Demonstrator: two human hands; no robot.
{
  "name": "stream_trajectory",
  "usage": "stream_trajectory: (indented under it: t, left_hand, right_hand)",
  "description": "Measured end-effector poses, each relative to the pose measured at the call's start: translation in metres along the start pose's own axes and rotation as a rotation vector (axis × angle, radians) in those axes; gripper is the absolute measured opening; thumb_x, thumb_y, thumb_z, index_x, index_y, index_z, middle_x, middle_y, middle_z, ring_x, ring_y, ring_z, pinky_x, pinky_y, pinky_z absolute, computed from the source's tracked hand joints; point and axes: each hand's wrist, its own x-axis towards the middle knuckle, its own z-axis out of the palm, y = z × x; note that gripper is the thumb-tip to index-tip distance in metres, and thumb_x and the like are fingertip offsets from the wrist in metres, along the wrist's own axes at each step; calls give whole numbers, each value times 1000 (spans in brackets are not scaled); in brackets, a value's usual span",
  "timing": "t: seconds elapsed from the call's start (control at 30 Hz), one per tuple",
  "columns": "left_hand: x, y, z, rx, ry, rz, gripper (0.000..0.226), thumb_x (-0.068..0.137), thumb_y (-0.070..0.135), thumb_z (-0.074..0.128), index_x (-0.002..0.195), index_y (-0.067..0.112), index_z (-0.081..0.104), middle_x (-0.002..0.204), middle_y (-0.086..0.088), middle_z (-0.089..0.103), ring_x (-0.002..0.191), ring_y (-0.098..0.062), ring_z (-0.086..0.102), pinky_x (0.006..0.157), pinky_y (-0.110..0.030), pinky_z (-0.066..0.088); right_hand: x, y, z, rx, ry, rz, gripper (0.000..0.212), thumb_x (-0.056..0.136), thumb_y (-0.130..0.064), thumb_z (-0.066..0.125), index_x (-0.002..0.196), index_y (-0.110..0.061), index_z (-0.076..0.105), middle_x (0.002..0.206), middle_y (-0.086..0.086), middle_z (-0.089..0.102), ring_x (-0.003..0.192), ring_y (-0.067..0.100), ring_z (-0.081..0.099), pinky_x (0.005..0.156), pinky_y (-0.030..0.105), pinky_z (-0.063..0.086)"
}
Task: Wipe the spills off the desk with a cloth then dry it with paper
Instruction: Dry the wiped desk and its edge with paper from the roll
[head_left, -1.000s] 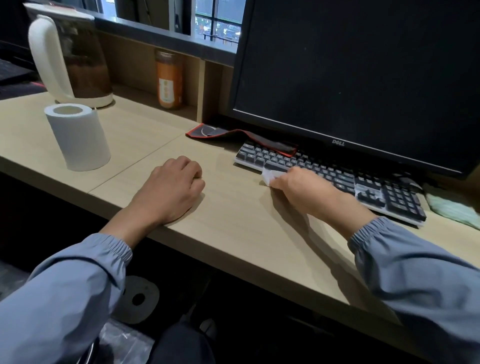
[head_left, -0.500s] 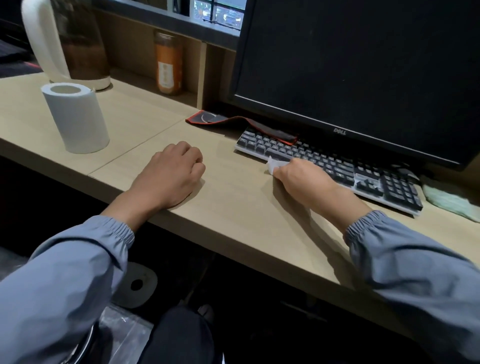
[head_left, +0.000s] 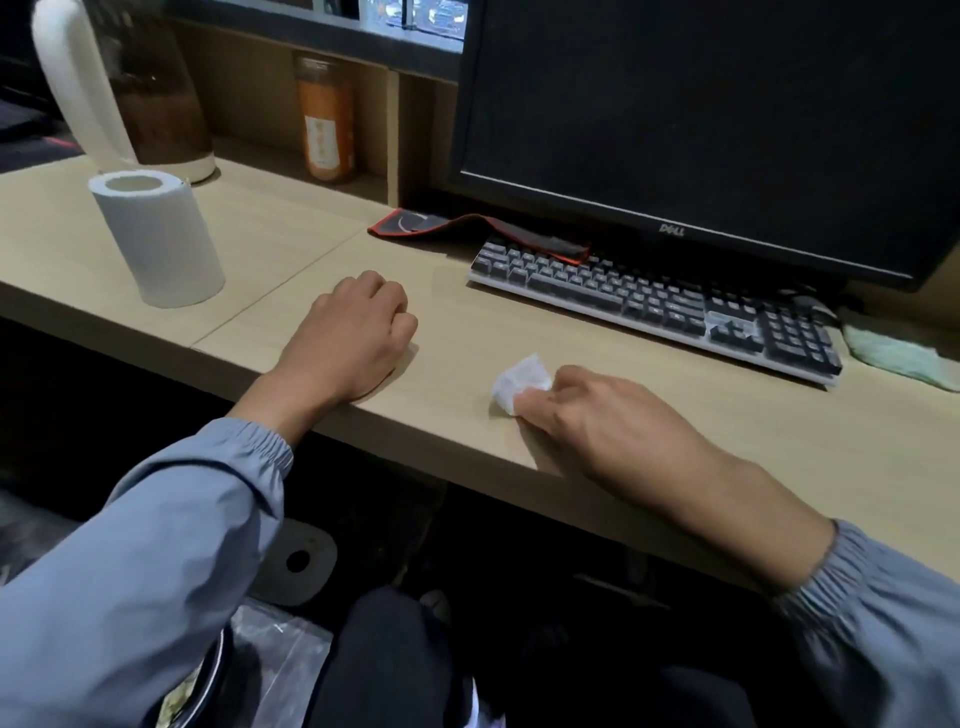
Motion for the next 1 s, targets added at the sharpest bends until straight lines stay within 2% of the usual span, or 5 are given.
stream_trajectory:
  t: [0.1,0.33,0.5,0.67,1.0]
  left_hand:
    - [0,6,-3,36,-13,-1,27,103,31,41,114,17,61,118,-5,55,108,-30,51,89,-44,39]
    - [-12,37,-8,4,15,-4,35,105,30,43,131,15,60,132,-9,57,119,-33,53,96,-48,42]
    - [-20,95,1,-114,-3,142,32,104,31,42,125,18,62,127,-3,58,117,-26,52,98,-45,43]
    - [-13,133,18,-132,-18,207,27,104,28,41,119,18,61,121,-2,59,113,-26,52,98,-45,42]
    - [-14,131,42,-148,-6,165,22,108,24,39,117,17,58,113,1,55,103,-23,48,92,-37,37]
  right_hand:
    - [2,-27,3,-62,-32,-38,47,103,-13,37,149,-18,26,120,10,59,113,31,51,69,42,45]
    - [-45,-13,10,64,86,-63,47,91,-11,34,127,-8,63,118,8,70,108,29,62,65,42,58]
    - [-94,4,16,116,103,-2,54,79,-7,70,133,-8,64,128,7,70,110,27,65,71,37,61]
    - [-64,-26,24,39,171,58,36,84,-9,53,114,3,70,105,21,72,99,37,70,72,40,62]
    - [-51,4,12,54,-62,74,30,104,-11,32,129,-8,49,129,14,55,109,36,59,81,48,52]
